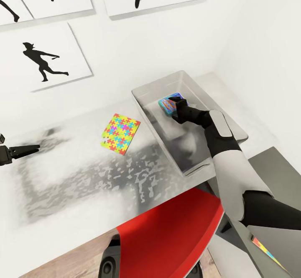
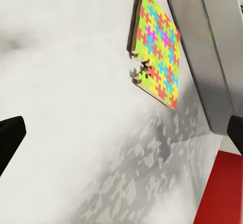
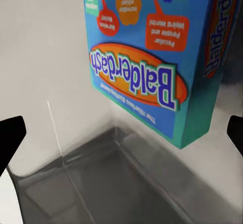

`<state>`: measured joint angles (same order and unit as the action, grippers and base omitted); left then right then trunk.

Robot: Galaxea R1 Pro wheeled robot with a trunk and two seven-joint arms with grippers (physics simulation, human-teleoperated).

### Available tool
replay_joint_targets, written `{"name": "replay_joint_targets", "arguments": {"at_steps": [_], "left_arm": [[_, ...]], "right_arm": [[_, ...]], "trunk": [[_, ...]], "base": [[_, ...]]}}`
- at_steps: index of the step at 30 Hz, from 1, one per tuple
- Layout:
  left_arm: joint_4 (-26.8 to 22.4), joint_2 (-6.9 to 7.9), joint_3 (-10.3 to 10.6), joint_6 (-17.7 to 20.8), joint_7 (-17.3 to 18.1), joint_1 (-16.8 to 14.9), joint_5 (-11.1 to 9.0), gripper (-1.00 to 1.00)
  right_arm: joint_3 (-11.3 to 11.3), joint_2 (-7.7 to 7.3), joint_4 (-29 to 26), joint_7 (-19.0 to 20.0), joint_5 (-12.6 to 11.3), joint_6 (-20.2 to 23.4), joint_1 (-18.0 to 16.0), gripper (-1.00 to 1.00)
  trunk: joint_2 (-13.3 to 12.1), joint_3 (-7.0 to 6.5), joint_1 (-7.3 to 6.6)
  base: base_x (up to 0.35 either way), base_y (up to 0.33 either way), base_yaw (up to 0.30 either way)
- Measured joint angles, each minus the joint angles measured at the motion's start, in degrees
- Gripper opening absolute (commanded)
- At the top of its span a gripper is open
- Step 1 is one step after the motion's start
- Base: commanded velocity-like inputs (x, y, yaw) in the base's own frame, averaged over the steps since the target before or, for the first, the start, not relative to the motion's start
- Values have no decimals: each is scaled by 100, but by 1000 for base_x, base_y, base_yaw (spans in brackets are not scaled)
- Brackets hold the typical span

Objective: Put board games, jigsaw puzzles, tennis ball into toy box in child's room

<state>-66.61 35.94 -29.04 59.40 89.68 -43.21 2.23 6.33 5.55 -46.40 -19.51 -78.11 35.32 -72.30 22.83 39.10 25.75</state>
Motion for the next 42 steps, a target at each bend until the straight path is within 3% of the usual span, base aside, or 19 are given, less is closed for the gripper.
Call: {"name": "replay_joint_targets", "arguments": {"at_steps": [10,31,33,42], "left_arm": [[0,0,-2,0,0,0,3,100],[1,-1,2,-1,0,0,-1,100],[0,0,-1,0,0,0,-2,100],[0,0,5,0,0,0,-2,100]], "right_arm": [[3,-8,-3,-118,7,-11,-8,100],[59,-8,-237,-1401,-221,176,-65,100],[57,-9,-348,-1466,-63,267,-61,100],[46,-8,-926,-1490,-153,280,-6,100]], "trunk": [[0,0,0],[3,-1,-1],[0,0,1],[0,0,0]], "base": [[0,0,0],[-1,0,0],[-58,0,0],[-71,0,0]]}}
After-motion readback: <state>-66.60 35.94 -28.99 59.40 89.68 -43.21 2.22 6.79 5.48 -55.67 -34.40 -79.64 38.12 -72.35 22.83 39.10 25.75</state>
